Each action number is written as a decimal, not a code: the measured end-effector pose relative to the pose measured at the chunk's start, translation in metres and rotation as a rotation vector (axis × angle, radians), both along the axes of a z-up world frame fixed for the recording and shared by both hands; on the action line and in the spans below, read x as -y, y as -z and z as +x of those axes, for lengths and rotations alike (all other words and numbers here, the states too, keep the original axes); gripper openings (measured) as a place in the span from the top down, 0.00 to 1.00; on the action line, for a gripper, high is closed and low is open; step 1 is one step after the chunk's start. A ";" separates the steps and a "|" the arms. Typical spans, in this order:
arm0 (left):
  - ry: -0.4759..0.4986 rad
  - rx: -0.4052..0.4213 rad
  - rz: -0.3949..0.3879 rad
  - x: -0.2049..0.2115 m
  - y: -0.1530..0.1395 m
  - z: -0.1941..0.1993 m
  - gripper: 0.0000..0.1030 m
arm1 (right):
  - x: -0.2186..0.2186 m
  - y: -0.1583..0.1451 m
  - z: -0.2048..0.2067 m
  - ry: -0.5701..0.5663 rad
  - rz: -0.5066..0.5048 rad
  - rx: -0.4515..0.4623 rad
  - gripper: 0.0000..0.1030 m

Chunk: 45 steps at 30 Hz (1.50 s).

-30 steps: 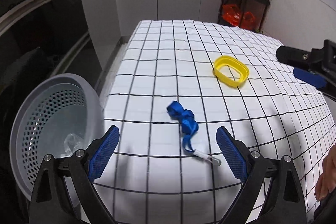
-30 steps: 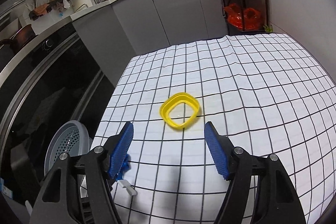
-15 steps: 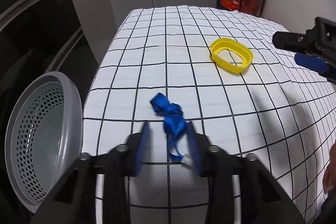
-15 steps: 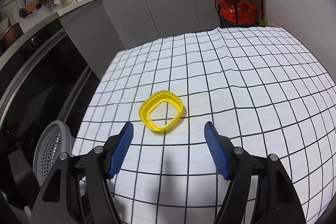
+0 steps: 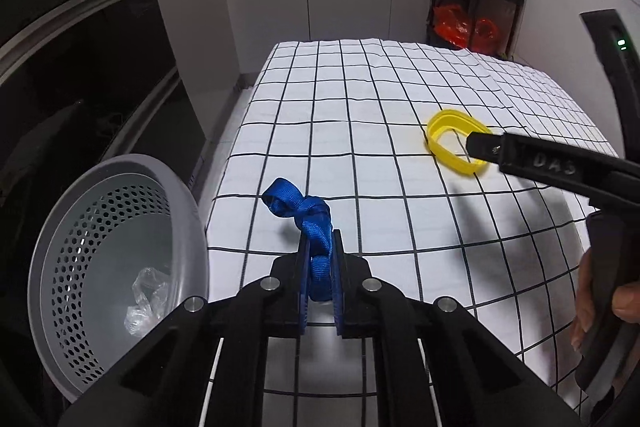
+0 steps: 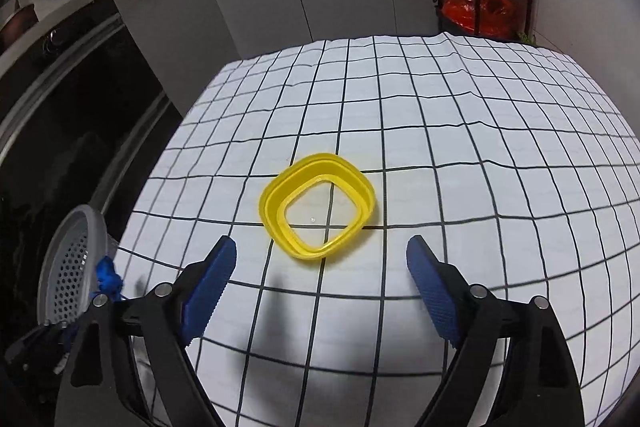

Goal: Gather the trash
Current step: 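Grasp the blue strap with the left gripper while the right gripper approaches the yellow lid, then close the right gripper on the yellow lid and lift it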

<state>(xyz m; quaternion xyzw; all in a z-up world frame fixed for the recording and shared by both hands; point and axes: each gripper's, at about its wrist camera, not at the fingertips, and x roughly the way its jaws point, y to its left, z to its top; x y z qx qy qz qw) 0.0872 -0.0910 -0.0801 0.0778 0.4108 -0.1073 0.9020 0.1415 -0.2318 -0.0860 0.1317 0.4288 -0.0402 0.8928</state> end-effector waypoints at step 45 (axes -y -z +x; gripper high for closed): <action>-0.101 0.083 -0.024 -0.057 -0.036 -0.008 0.91 | -0.048 -0.036 0.020 -0.056 -0.057 0.068 0.29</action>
